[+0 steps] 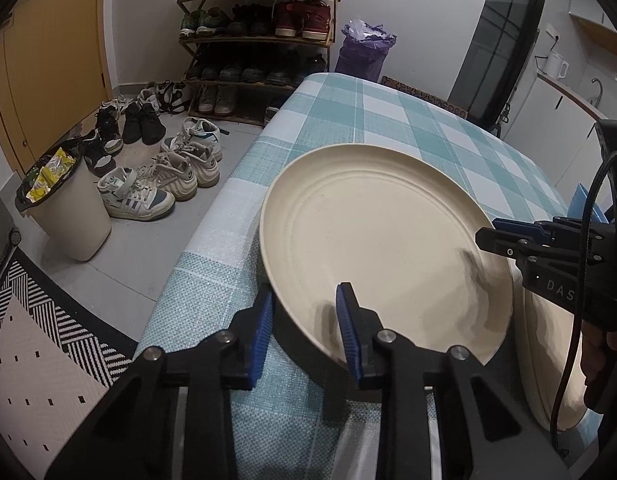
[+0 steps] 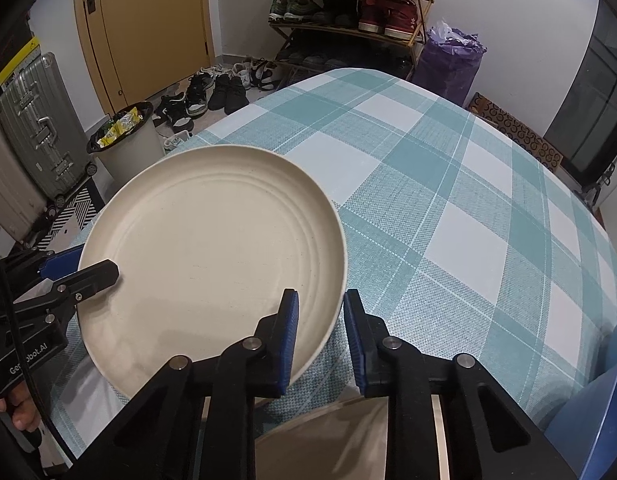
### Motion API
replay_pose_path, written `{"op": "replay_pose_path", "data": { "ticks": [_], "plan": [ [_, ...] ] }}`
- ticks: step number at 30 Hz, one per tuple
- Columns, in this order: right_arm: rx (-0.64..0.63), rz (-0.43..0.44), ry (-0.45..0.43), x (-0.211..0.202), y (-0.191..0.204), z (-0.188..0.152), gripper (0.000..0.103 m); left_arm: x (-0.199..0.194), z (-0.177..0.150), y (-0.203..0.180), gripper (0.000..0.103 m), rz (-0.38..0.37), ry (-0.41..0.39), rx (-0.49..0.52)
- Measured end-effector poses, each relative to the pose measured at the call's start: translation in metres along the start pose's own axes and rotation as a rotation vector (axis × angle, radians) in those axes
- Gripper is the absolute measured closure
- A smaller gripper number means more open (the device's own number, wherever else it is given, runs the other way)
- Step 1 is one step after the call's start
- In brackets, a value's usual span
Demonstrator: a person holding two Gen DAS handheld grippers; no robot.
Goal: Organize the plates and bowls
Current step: 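Carry the lifted cream plate with both tools over the plate stack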
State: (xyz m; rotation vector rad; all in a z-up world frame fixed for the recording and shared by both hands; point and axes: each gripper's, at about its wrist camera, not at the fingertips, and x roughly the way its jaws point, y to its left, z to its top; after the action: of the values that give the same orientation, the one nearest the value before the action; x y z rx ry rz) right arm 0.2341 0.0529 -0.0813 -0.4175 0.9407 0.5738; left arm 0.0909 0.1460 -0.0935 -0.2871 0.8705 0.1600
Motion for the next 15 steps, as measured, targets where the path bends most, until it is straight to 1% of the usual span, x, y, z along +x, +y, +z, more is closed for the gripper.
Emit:
{"op": "replay_pose_path", "data": {
  "ticks": [5, 15],
  "plan": [
    [-0.012, -0.011, -0.005, -0.0013, 0.0015, -0.0012, 0.086, -0.0008, 0.0000, 0.0006, 0.074, 0.008, -0.001, -0.003],
    [-0.018, -0.020, -0.019, -0.0022, 0.0049, -0.0012, 0.086, -0.0047, 0.0012, 0.0019, 0.074, 0.017, -0.018, -0.004]
  ]
}}
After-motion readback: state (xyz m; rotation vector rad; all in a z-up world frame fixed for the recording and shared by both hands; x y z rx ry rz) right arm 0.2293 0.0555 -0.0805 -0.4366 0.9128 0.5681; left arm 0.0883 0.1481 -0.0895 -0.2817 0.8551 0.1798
